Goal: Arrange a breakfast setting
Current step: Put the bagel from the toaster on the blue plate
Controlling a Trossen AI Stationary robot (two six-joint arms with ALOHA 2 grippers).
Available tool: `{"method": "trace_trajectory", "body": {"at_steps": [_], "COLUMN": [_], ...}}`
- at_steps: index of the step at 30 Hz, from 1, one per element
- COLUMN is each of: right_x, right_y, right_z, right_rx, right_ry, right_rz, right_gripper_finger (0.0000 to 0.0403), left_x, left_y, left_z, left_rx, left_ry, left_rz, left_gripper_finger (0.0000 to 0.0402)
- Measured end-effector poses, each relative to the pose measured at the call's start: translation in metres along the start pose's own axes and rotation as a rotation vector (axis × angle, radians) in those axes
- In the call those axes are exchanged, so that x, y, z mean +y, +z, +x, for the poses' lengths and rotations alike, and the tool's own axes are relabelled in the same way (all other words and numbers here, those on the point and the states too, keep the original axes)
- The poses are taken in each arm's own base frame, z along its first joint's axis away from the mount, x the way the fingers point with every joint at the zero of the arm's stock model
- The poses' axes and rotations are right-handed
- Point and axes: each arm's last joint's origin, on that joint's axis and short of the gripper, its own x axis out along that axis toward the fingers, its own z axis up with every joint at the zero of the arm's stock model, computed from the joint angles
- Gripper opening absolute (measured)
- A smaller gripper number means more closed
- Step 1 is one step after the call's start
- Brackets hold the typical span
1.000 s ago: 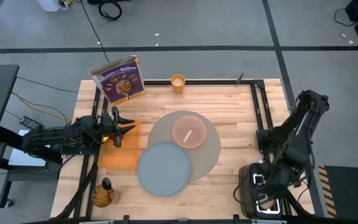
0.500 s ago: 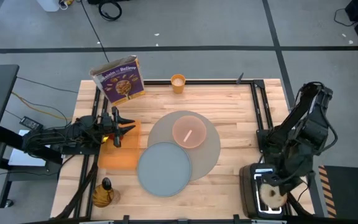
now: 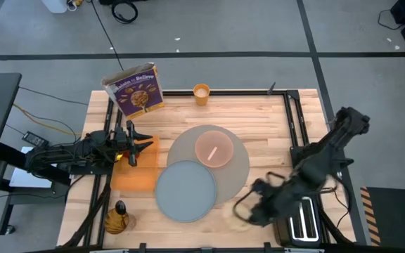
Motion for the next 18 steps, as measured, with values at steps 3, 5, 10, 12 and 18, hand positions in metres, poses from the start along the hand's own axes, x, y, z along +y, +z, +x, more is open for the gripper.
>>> {"method": "trace_trajectory", "body": {"at_steps": [3, 5, 10, 12, 18], "right_x": [0.011, 0.016, 0.004, -0.007, -0.035], "right_y": [0.012, 0.021, 0.049, 0.058, 0.071], "right_z": [0.031, 0.051, 0.104, 0.126, 0.180], "right_rx": [-0.045, -0.079, -0.133, -0.156, -0.266], "right_ry": [0.107, 0.156, 0.130, 0.087, 0.085], "right_rz": [-0.120, -0.190, 0.020, 0.131, 0.437], "right_gripper_finger": [0.0045, 0.0044, 0.0043, 0.0043, 0.0042], "left_x": [0.000, 0.000, 0.000, 0.000, 0.000], "left_y": [0.000, 0.000, 0.000, 0.000, 0.000], "left_z": [0.000, 0.000, 0.000, 0.000, 0.000], "left_rx": [0.000, 0.000, 0.000, 0.000, 0.000], "left_ry": [0.000, 0.000, 0.000, 0.000, 0.000], "left_rz": [0.000, 0.000, 0.000, 0.000, 0.000], "left_gripper_finger": [0.0107, 0.0107, 0.0107, 0.0107, 0.0107]}}
